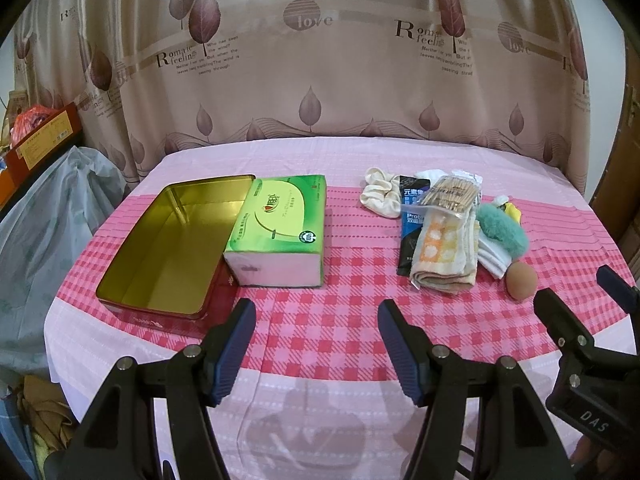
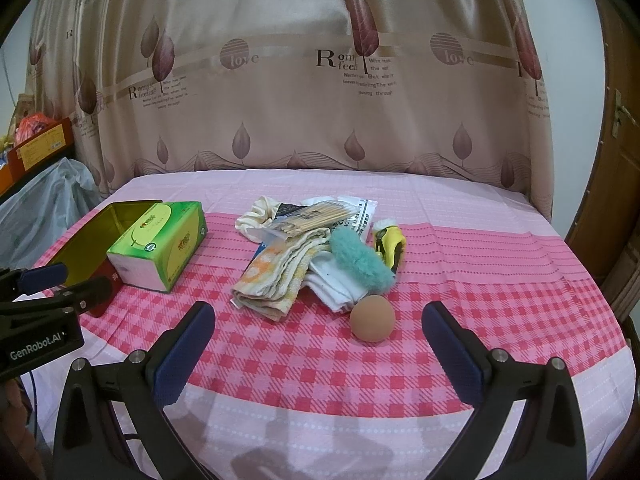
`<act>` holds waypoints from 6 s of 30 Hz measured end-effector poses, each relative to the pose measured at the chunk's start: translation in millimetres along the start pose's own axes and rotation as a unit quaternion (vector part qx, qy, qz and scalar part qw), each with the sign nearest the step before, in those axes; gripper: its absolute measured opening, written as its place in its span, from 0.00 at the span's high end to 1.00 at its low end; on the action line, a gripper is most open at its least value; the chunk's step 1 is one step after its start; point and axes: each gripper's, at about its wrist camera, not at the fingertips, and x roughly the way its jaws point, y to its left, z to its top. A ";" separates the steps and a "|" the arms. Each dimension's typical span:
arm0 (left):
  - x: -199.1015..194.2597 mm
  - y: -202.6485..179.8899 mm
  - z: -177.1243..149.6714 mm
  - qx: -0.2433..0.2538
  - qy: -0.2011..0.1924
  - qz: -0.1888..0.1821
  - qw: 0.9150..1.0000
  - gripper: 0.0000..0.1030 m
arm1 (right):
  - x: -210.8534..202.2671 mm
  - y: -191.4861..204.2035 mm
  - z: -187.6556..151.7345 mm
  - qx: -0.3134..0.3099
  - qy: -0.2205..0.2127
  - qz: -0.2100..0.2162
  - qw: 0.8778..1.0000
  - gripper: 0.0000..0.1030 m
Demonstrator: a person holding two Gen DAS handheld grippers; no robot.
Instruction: Organize soft objects
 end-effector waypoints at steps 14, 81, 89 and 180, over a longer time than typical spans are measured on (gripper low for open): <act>4.0 0.4 -0.7 -0.001 0.005 0.000 1.000 0.37 | 0.3 0.2 0.2 0.000 0.000 0.002 1.000 0.07; 115.2 -39.6 61.0 0.065 0.081 -0.075 0.992 0.37 | 126.9 -55.8 -11.8 0.016 0.164 0.006 0.986 0.63; 118.9 -80.3 100.2 0.099 0.081 -0.111 0.985 0.36 | 123.9 -67.5 -8.3 0.041 0.177 0.002 0.983 0.63; 136.8 107.4 132.1 -0.014 0.135 0.009 0.991 0.74 | 88.8 -89.0 4.1 0.081 0.121 -0.027 0.989 0.64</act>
